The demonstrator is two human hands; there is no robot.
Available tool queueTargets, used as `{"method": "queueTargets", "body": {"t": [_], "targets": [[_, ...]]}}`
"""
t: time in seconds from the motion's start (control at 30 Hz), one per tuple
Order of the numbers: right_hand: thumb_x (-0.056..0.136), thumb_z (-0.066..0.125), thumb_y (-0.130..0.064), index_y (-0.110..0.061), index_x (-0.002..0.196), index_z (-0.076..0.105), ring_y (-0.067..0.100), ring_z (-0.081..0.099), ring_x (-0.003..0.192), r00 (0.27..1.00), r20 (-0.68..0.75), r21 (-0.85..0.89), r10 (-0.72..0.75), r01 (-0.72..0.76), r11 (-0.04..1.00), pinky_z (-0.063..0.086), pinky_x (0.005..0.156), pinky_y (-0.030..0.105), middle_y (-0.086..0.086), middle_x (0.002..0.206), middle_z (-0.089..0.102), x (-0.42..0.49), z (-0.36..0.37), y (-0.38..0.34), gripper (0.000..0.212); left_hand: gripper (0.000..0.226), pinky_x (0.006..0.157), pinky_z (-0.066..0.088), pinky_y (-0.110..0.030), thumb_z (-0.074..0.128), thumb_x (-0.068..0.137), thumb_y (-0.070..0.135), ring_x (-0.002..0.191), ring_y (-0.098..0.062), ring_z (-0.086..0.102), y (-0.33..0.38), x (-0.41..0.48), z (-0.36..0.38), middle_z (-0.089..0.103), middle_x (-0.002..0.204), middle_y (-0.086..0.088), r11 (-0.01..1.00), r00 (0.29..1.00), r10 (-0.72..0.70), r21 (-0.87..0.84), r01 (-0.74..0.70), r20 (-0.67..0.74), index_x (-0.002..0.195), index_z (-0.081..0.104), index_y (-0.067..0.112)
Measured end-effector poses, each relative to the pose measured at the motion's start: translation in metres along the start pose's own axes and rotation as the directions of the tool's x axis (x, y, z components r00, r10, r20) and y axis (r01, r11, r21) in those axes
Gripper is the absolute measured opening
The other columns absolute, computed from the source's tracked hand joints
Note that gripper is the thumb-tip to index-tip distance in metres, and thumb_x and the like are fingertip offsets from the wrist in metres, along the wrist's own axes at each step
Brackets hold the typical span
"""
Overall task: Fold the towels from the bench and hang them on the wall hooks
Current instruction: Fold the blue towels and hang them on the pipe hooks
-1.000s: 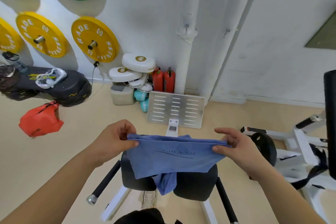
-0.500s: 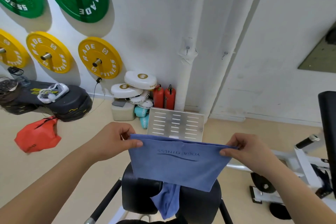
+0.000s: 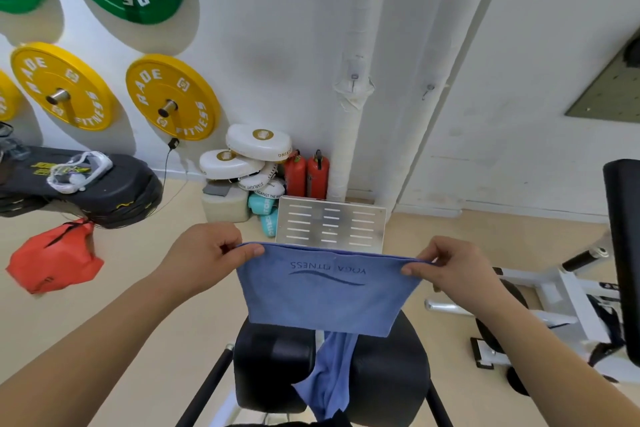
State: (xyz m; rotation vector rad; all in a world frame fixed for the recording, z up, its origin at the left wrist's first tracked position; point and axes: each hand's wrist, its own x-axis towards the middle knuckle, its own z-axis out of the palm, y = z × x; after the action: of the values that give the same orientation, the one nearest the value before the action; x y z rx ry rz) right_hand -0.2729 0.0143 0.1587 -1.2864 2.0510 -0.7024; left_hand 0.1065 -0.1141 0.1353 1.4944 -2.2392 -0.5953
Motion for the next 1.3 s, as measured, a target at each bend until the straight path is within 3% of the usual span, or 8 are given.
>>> {"method": "queueTargets", "body": {"t": [0.1, 0.27, 0.4, 0.53, 0.63, 0.77, 0.97, 1.3], "targets": [[0.078, 0.088, -0.02, -0.01, 0.077, 0.068, 0.025, 0.071, 0.059, 0.999, -0.034, 0.104, -0.006, 0.009, 0.995, 0.062, 0.065, 0.044, 0.007, 0.065, 0.073, 0.004, 0.004, -0.011, 0.022, 0.051, 0.06, 0.044, -0.027, 0.055, 0.082, 0.066, 0.069, -0.009, 0.053, -0.005, 0.008, -0.005, 0.053, 0.071, 0.008, 0.996, 0.995, 0.089, 0.028, -0.088, -0.034, 0.058, 0.049, 0.022], [0.085, 0.08, -0.014, -0.023, 0.084, 0.073, 0.026, 0.073, 0.083, 0.998, -0.056, 0.153, -0.036, 0.044, 0.987, 0.062, 0.083, 0.046, -0.002, 0.081, 0.077, -0.012, 0.014, -0.003, 0.012, 0.045, 0.059, 0.044, -0.015, 0.088, 0.075, 0.017, 0.072, -0.013, 0.062, -0.002, -0.008, -0.008, 0.067, 0.082, 0.002, 0.976, 0.999, -0.016, -0.219, 0.006, -0.043, 0.056, 0.047, 0.011], [0.089, 0.075, -0.013, -0.035, 0.085, 0.072, 0.023, 0.075, 0.088, 1.0, 0.019, 0.107, 0.008, -0.01, 0.994, 0.06, 0.085, 0.044, -0.008, 0.087, 0.078, -0.037, 0.045, 0.039, 0.023, 0.039, 0.056, 0.055, -0.023, 0.093, 0.067, 0.007, 0.063, -0.012, 0.067, -0.019, -0.045, 0.02, 0.073, 0.085, 0.002, 0.911, 0.972, -0.159, -0.354, 0.211, 0.171, 0.054, 0.056, 0.01], [0.087, 0.077, -0.007, -0.029, 0.083, 0.072, 0.007, 0.073, 0.094, 0.974, 0.176, 0.062, 0.144, -0.157, 0.986, 0.059, 0.096, 0.043, -0.015, 0.095, 0.077, -0.061, 0.093, 0.092, 0.023, 0.029, 0.066, 0.056, -0.025, 0.087, 0.068, 0.008, 0.069, -0.009, 0.067, -0.045, -0.092, 0.073, 0.074, 0.081, 0.004, 0.908, 0.893, -0.27, -0.214, 0.36, 0.359, 0.061, 0.06, 0.014], [0.088, 0.076, -0.014, -0.025, 0.087, 0.071, 0.01, 0.071, 0.089, 0.939, 0.287, -0.052, 0.191, -0.184, 0.982, 0.061, 0.089, 0.039, -0.01, 0.094, 0.076, -0.076, 0.118, 0.114, 0.012, 0.024, 0.07, 0.057, -0.035, 0.078, 0.073, 0.004, 0.065, -0.009, 0.063, -0.059, -0.123, 0.105, 0.071, 0.075, 0.004, 0.89, 0.843, -0.343, -0.142, 0.432, 0.413, 0.067, 0.065, 0.023], [0.093, 0.07, -0.02, -0.026, 0.087, 0.066, 0.014, 0.069, 0.078, 0.913, 0.347, -0.169, 0.213, -0.163, 0.972, 0.06, 0.076, 0.031, -0.005, 0.08, 0.073, -0.093, 0.12, 0.128, 0.009, 0.023, 0.064, 0.05, -0.023, 0.072, 0.084, 0.011, 0.065, -0.009, 0.059, -0.058, -0.153, 0.122, 0.07, 0.075, 0.008, 0.897, 0.832, -0.367, -0.08, 0.435, 0.416, 0.074, 0.066, 0.031], [0.097, 0.064, -0.029, -0.031, 0.094, 0.062, 0.007, 0.065, 0.082, 0.89, 0.423, -0.235, 0.17, -0.074, 0.969, 0.045, 0.063, 0.011, -0.016, 0.089, 0.069, -0.11, 0.108, 0.146, 0.005, 0.012, 0.061, 0.045, -0.015, 0.066, 0.094, 0.02, 0.064, -0.002, 0.057, -0.047, -0.18, 0.117, 0.067, 0.078, 0.013, 0.9, 0.837, -0.354, -0.092, 0.426, 0.417, 0.088, 0.063, 0.029], [0.099, 0.058, -0.02, -0.022, 0.093, 0.059, 0.018, 0.062, 0.078, 0.9, 0.386, -0.131, 0.204, -0.166, 0.977, 0.05, 0.071, 0.028, 0.0, 0.086, 0.066, -0.082, 0.126, 0.157, 0.006, 0.006, 0.065, 0.044, -0.018, 0.053, 0.102, 0.022, 0.07, -0.011, 0.053, -0.052, -0.154, 0.138, 0.065, 0.087, 0.001, 0.887, 0.815, -0.384, -0.073, 0.457, 0.434, 0.097, 0.054, 0.025]]}}
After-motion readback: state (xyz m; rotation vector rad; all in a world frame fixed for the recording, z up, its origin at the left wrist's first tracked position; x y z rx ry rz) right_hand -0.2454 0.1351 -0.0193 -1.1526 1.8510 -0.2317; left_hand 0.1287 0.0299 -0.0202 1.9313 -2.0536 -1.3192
